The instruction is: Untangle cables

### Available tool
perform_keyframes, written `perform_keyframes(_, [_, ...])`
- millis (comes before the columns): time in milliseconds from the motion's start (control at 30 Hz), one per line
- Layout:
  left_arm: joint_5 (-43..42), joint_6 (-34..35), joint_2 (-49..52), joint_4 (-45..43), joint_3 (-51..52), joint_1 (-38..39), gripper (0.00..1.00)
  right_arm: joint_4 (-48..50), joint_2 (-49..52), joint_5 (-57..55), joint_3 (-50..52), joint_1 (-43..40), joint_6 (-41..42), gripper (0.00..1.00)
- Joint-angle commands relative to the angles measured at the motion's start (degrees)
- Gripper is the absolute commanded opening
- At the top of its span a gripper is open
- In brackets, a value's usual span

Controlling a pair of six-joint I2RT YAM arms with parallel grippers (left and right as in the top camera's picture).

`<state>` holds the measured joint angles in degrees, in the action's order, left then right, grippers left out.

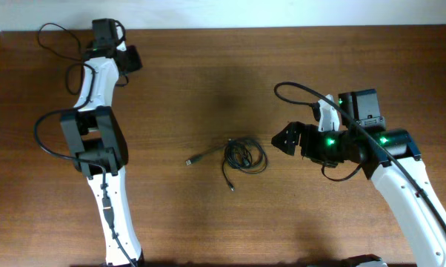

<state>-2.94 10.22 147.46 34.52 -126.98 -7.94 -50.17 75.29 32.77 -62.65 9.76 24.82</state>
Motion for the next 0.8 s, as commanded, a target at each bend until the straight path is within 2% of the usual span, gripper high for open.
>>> perform_keyframes(0, [0.42,-0.48,-0.13,0.28,0.42,0.83,0.14,0.00,0.09,-0.52,-0.33,0.42,-0.85,0.99])
perform_keyframes(67, [1.09,-0.48,-0.09,0.94,0.42,0.81,0.00,-0.04,0.09,-0.52,-0.33,0.42,-0.85,0.99])
perform_keyframes(167, [8.00,-0.50,0.94,0.61,0.42,0.70,0.00,-0.28,0.09,-0.52,-0.33,0.42,-0.85,0.99])
perform_keyframes(267, [10.99,-1.11,3.13,0.48,0.42,0.13,0.00,-0.59,0.09,-0.52,-0.33,0.42,-0.85,0.99])
perform_keyframes(433, [11.37,-1.14,5.18,-0.57,0.42,-1.25,0.00,-0.63,0.09,-0.52,-0.33,0.42,-0.85,0.99])
perform_keyframes(700, [11.32,-1.31,8.20,-12.72,0.42,-1.62,0.00,-1.90,0.09,-0.50,-0.33,0.42,-0.81,0.99])
perform_keyframes(767, [11.32,-4.42,8.63,-15.17,0.39,-1.60,0.00,-2.58,0.09,-0.52,-0.33,0.42,-0.81,0.99])
